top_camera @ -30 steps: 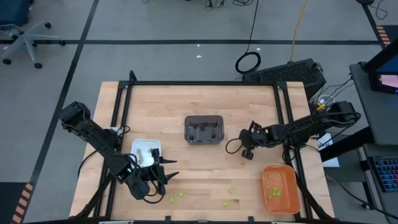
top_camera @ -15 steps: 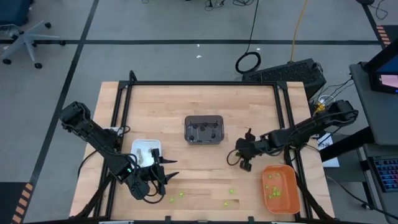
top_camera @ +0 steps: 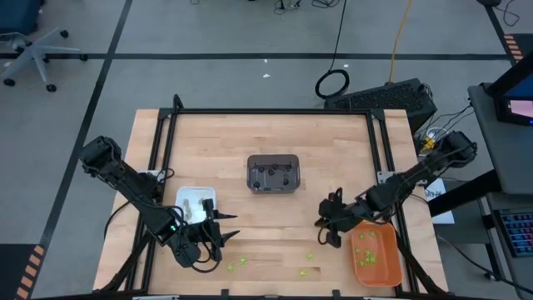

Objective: Sort Halloween decoration
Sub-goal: Put the green spider toy into the orange bin

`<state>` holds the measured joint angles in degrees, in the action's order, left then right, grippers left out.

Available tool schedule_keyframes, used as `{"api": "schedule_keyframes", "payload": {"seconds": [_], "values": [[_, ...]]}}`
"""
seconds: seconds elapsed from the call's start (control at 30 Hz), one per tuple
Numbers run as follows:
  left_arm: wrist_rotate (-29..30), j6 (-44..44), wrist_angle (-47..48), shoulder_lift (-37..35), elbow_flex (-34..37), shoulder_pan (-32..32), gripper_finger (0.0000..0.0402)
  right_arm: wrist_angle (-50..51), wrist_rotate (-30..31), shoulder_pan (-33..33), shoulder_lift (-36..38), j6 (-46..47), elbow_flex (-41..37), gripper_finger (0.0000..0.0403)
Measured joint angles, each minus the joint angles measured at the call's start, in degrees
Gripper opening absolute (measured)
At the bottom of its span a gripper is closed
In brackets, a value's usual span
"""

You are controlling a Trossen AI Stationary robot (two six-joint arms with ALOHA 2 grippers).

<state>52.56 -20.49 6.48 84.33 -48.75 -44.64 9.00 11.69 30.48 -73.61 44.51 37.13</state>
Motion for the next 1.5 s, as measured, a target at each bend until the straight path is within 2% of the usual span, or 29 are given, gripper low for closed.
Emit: {"api": "schedule_keyframes", "payload": {"seconds": [0.13, 0.27, 0.33, 0.5, 0.73, 0.93, 1.07, 1.17, 1.4, 1.5], "values": [[0.00, -0.02, -0.02, 0.00, 0.00, 0.02, 0.0215, 1.47, -2.47, 1.70, 0.75, 1.31, 2.19, 0.0000], [0.00, 0.04, -0.02, -0.02, 0.00, 0.02, 0.0215, 4.35, -2.42, 3.61, 1.04, -0.82, 7.28, 0.0000], [0.00, 0.07, 0.00, -0.02, -0.02, 0.04, 0.0215, 6.33, -0.21, 4.75, 1.04, -3.72, 10.19, 0.0000], [-0.02, 0.07, 0.00, -0.02, -0.02, 0.61, 0.0215, 12.54, 10.15, 8.24, 1.08, -11.58, 16.69, 0.0000], [-0.10, -0.15, -0.43, -0.02, -0.02, 1.79, 0.0215, 18.88, 21.07, 13.13, 1.08, -22.29, 21.34, 0.0000], [-0.28, -0.13, -2.79, -0.02, -0.02, 1.97, 0.0215, 20.18, 22.98, 15.69, 1.08, -33.86, 21.63, 0.0000], [-0.32, -0.17, -3.19, -0.02, -0.04, 1.92, 0.0215, 20.24, 23.06, 15.82, 1.08, -37.91, 21.63, 0.0000], [-0.31, -0.39, -3.19, -0.02, -0.04, 1.92, 0.0215, 20.03, 23.17, 15.78, 1.08, -34.63, 21.63, 0.0000], [-0.31, -2.99, -3.15, -0.02, -0.04, 1.94, 0.0215, 20.79, 22.35, 16.78, 1.08, -15.18, 21.63, 0.0000], [-0.34, -3.25, -3.34, -0.02, -0.04, 1.97, 0.0215, 22.79, 19.96, 18.05, 1.08, -8.57, 21.63, 0.0000]]}}
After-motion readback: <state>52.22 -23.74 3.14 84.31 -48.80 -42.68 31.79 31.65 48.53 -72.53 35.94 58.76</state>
